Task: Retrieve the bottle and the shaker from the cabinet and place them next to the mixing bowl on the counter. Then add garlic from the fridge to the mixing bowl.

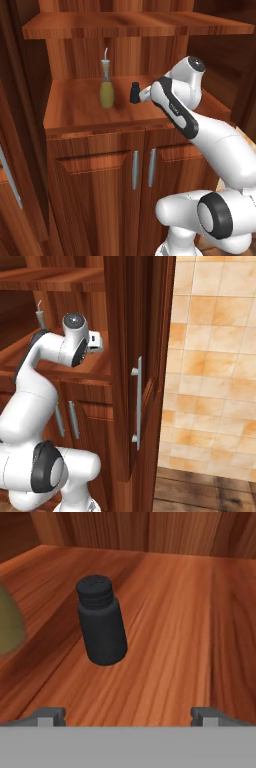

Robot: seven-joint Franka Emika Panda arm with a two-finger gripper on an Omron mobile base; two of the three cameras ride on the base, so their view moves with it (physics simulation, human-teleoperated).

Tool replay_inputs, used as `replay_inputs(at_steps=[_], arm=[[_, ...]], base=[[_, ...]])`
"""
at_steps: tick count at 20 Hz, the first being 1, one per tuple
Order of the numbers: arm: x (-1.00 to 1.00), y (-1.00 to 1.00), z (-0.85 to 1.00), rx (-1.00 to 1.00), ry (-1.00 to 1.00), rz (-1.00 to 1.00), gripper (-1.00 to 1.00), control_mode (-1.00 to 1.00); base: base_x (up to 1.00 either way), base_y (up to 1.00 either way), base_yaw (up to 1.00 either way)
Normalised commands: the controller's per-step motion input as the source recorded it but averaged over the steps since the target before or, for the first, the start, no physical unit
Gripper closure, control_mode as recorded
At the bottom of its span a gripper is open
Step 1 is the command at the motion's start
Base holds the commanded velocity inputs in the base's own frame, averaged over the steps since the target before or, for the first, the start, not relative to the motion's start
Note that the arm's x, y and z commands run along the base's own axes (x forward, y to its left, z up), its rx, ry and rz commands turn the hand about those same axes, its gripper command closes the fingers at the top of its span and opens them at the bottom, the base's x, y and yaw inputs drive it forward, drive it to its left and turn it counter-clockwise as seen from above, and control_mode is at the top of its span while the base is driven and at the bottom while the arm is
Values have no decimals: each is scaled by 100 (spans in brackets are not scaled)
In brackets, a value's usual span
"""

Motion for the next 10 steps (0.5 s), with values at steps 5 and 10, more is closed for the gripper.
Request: replay_inputs(at_steps=[5, 10], arm=[[31, 16, 6, 0, 0, 0, -100, -100], [20, 10, 3, 0, -2, 0, -100, -100]], base=[[0, 0, 0], [0, 0, 0]])
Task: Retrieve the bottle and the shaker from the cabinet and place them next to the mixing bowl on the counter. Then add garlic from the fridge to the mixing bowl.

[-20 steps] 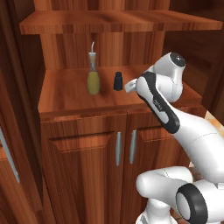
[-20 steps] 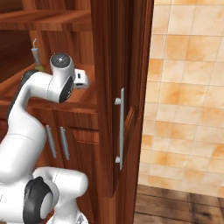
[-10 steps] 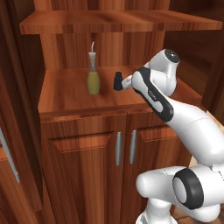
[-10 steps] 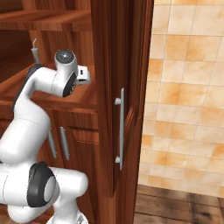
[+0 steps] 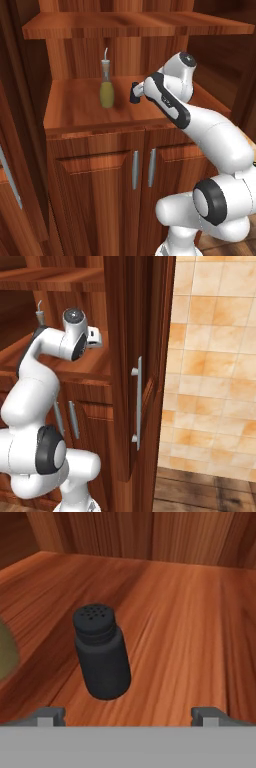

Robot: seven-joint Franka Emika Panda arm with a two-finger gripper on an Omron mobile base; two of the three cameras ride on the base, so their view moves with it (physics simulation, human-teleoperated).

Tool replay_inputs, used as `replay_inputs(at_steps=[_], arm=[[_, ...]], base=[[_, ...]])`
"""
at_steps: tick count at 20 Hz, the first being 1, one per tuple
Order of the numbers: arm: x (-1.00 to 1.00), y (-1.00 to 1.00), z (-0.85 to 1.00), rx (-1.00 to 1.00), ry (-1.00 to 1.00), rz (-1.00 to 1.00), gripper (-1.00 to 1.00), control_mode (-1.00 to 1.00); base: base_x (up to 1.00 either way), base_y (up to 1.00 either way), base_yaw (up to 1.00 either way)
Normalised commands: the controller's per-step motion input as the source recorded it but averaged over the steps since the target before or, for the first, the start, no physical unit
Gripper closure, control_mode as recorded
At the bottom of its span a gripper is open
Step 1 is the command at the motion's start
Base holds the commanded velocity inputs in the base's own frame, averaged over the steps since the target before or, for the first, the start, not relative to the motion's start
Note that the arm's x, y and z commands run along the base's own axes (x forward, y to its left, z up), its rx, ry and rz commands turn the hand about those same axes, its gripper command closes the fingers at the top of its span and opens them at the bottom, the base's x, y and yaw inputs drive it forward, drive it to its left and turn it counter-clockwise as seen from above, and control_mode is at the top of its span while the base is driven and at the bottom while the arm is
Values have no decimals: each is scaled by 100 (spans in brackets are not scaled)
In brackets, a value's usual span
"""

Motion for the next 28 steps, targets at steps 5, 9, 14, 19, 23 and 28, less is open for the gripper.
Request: replay_inputs(at_steps=[5, 9, 14, 19, 23, 28], arm=[[0, 24, 0, 0, -5, 6, -100, -100], [3, 3, -1, 0, -4, 3, -100, -100], [5, 12, -2, 0, 0, 1, -100, -100], [12, 17, -1, 0, 0, 4, -100, -100], [16, 13, 0, 0, 0, 2, -100, -100], [17, -4, 0, 0, 0, 0, -100, -100]], base=[[0, 0, 0], [0, 0, 0], [0, 0, 0], [0, 0, 0], [0, 0, 0], [0, 0, 0]])
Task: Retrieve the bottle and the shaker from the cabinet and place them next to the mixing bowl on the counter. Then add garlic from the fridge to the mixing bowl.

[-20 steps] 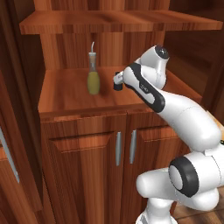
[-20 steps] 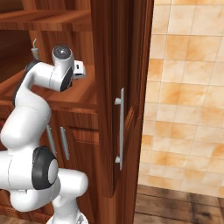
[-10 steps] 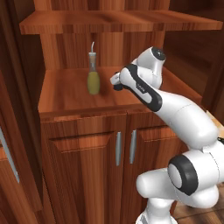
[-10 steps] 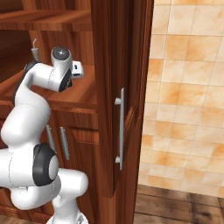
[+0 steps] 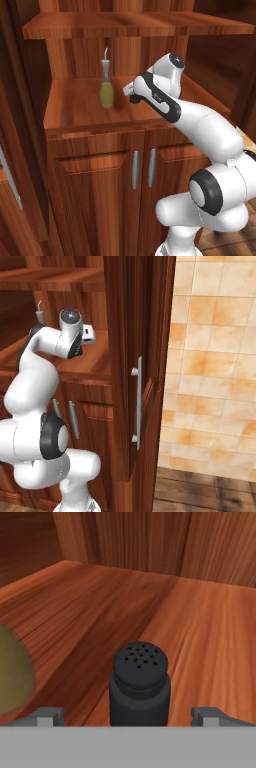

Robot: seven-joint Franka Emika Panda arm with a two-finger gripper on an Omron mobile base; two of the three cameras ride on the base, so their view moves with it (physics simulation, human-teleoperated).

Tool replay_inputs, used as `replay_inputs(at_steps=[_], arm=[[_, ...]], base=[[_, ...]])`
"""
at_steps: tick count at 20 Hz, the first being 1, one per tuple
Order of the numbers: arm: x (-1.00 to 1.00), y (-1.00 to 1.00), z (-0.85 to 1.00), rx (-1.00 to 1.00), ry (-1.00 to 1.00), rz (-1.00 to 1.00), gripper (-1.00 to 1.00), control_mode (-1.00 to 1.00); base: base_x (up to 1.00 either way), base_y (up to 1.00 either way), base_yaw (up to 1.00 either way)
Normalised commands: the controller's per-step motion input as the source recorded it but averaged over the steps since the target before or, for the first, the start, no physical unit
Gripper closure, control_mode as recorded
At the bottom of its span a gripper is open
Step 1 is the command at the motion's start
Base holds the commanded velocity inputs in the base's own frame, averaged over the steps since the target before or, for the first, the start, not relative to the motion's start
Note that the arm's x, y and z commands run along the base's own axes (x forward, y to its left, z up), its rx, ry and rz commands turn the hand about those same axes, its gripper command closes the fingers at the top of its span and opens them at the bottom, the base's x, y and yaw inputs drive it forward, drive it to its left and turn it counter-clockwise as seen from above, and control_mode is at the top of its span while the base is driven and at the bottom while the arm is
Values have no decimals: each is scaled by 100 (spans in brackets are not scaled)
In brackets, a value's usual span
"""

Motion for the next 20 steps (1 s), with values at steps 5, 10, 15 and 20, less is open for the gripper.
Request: replay_inputs(at_steps=[5, 10, 15, 20], arm=[[25, 0, 0, 0, -1, 0, -100, -100], [11, 0, -2, 0, 0, 0, -100, -100], [0, 0, 0, 0, 0, 0, -100, -100], [0, 0, 0, 0, 0, 0, -100, -100]], base=[[0, 0, 0], [0, 0, 0], [0, 0, 0], [0, 0, 0]])
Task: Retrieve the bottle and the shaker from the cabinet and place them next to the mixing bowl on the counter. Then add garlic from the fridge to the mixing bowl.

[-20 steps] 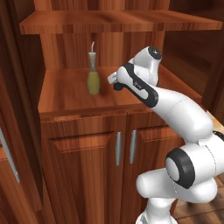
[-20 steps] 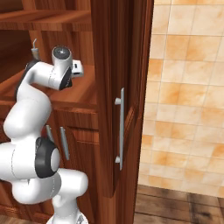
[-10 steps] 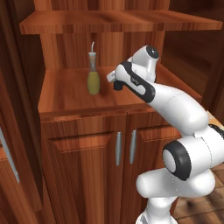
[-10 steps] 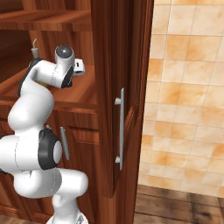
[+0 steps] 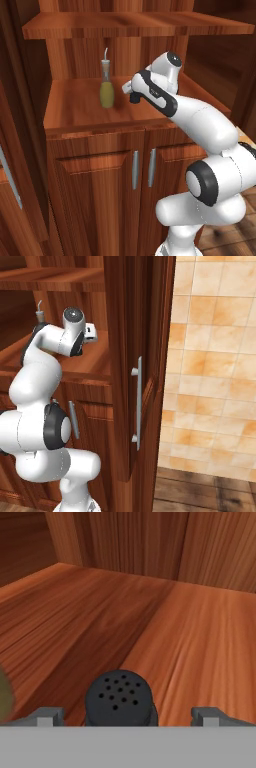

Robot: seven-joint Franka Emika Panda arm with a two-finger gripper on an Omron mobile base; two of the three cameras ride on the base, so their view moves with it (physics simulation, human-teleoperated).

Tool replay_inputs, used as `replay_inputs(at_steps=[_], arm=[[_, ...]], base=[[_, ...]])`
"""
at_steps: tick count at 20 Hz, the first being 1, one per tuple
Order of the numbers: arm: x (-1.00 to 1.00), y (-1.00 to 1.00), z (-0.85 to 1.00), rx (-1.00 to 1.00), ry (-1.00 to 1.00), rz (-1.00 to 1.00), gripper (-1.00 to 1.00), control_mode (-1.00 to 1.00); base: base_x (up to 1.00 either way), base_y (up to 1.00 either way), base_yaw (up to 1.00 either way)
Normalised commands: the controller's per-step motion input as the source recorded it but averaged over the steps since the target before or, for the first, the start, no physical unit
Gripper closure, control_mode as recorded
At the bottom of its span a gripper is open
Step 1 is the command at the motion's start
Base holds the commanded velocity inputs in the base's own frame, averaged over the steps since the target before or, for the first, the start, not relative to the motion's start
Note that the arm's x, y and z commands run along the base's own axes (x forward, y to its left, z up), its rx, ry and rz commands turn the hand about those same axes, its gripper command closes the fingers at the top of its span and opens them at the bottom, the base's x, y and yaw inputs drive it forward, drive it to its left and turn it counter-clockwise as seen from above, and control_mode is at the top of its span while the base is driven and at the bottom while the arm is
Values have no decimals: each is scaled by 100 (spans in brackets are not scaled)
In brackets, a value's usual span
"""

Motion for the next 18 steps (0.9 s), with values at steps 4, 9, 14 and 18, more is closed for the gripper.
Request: replay_inputs(at_steps=[4, 9, 14, 18], arm=[[0, 0, 0, 0, 0, 0, 100, -100], [0, 0, 0, 0, 0, 0, 100, -100], [-1, 0, 0, 0, 0, 0, 100, -100], [-62, -20, 0, 0, -1, 0, 100, -100]], base=[[0, 0, 0], [0, 0, 0], [0, 0, 0], [0, 0, 0]])
